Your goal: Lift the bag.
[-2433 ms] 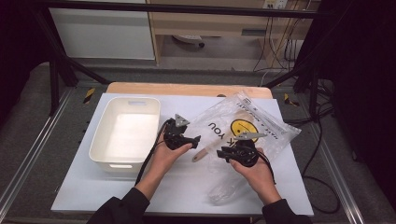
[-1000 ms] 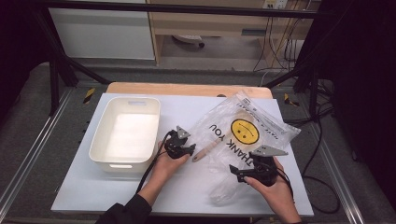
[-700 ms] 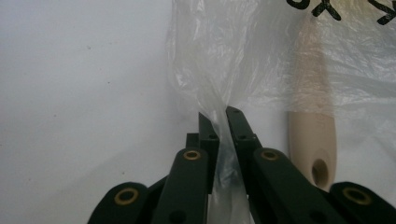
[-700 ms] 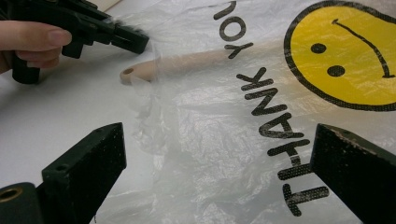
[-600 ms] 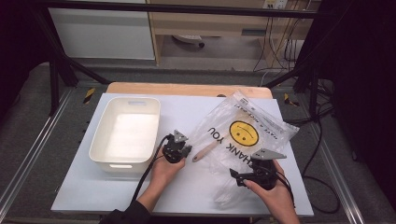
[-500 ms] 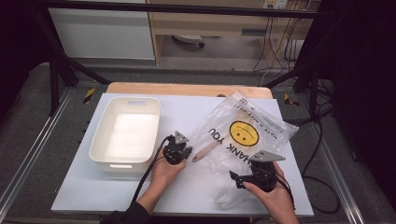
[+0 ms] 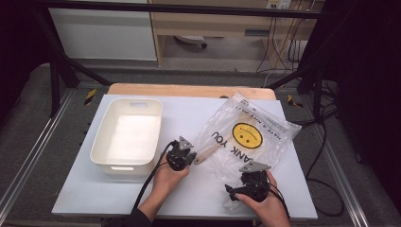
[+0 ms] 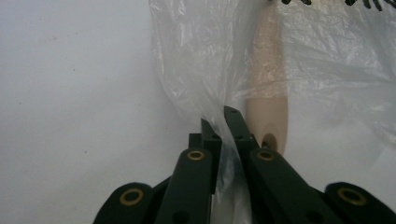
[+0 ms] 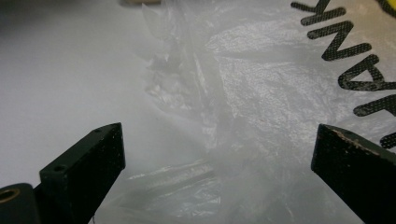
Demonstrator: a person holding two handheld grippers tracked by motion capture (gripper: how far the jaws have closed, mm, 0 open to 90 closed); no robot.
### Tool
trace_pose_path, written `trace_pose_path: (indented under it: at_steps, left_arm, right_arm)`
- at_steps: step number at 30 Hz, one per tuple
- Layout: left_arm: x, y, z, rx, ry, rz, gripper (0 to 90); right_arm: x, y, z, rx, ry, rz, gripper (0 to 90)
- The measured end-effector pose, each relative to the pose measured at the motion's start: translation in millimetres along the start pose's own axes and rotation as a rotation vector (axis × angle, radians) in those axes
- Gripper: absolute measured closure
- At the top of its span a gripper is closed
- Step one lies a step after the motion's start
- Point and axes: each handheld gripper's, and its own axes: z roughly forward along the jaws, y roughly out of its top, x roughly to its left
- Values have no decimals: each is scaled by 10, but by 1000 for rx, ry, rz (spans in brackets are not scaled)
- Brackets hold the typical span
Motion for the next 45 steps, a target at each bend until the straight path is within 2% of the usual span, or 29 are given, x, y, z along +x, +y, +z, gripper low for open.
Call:
trace_pose_path:
  at_steps: [4,8,12,17,21,29,39,42,45]
  left_arm:
    - [-15,-13,-17,3,-4,1,891]
    - [-31,-18,-34,15,-11,10,892]
    - [-60,-47,-69,20,-20,9,893]
    - [-86,-74,-105,26,-27,14,894]
    - [-98,-85,-122,31,-37,13,894]
    - [-137,-100,-143,35,-69,0,895]
    - [-192,-118,-166,45,-101,1,896]
    - [-194,-115,-166,48,-110,-5,897]
    - [-202,-128,-165,41,-114,-9,898]
  right_arm:
    - [-8,-26,56,34,-17,-4,43]
    - [-33,-28,16,14,-21,-3,49]
    - [-48,-64,50,63,-36,-13,41]
    - [-149,-116,-7,74,-63,22,70]
    - [-221,-158,-73,62,-60,33,176]
    - [-208,-170,-118,41,-25,-2,424]
    - [-287,-145,-122,36,-22,3,711]
    - [-266,-128,-110,34,-18,-16,828]
    - [-259,-112,-96,38,-13,-23,894]
